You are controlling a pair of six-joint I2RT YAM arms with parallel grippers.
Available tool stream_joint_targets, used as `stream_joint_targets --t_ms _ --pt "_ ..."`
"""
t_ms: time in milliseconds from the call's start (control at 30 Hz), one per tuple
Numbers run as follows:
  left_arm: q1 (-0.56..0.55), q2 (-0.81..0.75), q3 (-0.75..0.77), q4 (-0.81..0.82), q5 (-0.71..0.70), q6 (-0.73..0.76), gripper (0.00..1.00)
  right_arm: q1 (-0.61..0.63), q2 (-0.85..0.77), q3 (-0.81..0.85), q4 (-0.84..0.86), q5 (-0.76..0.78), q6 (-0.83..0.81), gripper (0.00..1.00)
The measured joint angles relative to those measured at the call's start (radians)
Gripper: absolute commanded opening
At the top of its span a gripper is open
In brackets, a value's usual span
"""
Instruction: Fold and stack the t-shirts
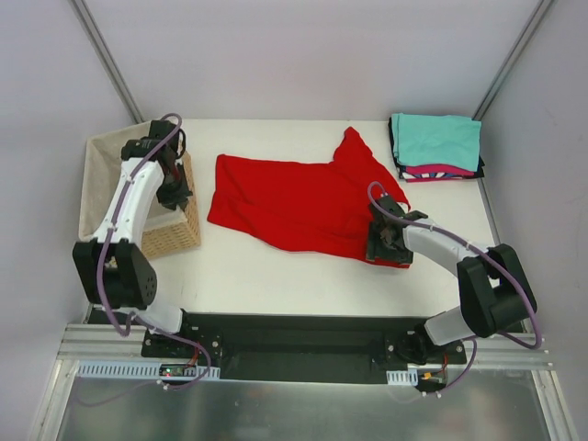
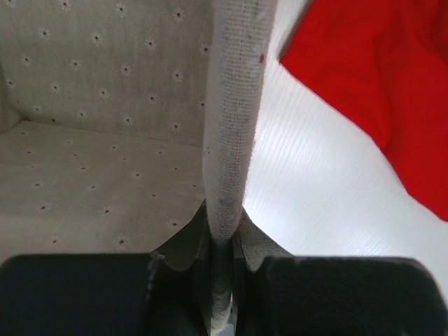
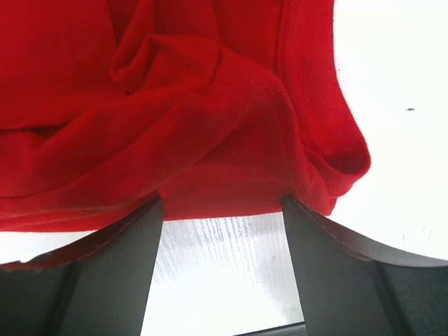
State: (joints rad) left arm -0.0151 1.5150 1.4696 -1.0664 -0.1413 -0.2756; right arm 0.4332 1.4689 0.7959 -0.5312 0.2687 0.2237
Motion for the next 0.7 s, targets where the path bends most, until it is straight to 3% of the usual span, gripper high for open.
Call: stream_joint_targets --t_ms 367,700 --pt "0.058 0.399 0.34 0.048 0.017 0.109 0.0 0.002 -0.006 -0.006 0.001 -0.004 0.0 0.73" --pt "0.096 0.583 0.605 -0.023 0.052 0.14 0.0 0.003 -0.006 -0.006 0.002 -0.005 0.0 0.73"
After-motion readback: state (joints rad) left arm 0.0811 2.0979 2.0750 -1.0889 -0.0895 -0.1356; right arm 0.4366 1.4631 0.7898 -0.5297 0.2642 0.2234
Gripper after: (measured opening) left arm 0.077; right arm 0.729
